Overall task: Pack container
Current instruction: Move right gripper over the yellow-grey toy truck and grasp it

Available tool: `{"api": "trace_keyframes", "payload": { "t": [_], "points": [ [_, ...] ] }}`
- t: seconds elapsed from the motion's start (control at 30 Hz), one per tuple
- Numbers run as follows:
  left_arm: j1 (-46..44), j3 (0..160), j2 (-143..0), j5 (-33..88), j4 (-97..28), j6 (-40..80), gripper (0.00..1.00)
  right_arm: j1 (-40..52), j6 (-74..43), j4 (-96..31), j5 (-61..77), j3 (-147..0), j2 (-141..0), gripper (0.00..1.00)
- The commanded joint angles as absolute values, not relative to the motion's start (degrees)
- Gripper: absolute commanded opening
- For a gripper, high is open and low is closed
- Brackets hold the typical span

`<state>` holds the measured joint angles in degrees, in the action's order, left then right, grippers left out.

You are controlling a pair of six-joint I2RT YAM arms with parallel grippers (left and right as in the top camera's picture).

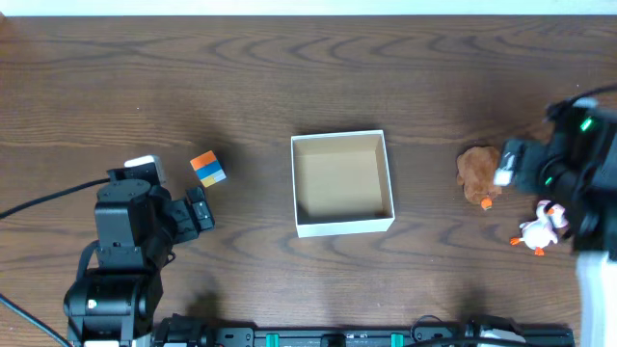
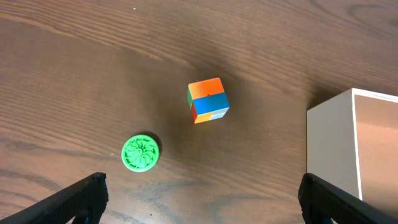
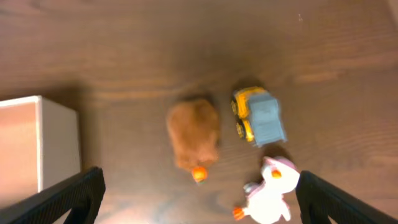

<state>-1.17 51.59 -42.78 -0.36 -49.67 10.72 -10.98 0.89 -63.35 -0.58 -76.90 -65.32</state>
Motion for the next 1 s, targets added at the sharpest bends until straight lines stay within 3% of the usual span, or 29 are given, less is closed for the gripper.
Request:
{"api": "trace_keyframes", "payload": {
  "t": [0.0, 0.27, 0.43, 0.63, 0.97],
  "points": [
    [-0.89, 53.23, -43.05, -0.38, -50.15, 11.33, 0.98, -17.21, 5.93, -68.60, 5.45, -85.21, -72.64, 0.99],
    [-0.89, 53.23, -43.03, -0.40, -50.06, 11.31, 0.98, -26.50, 15.90, -75.33, 8.84, -91.22, -86.96, 0.99],
    [-0.89, 53.23, -43.03, -0.43, -50.09, 11.29, 0.98, -26.72, 17.45, -68.10, 3.84, -91.24, -92.55, 0.99],
    [-0.89, 53.23, -43.05, -0.43, -50.09, 11.29, 0.98, -26.72, 27.33, -64.18, 0.58, -91.22, -97.76, 0.98],
    [-0.89, 53.23, -43.09, -0.43, -50.09, 11.29, 0.98, -26.50, 27.29, -61.04, 0.91, -91.13, -107.35, 0.99]
  ]
}}
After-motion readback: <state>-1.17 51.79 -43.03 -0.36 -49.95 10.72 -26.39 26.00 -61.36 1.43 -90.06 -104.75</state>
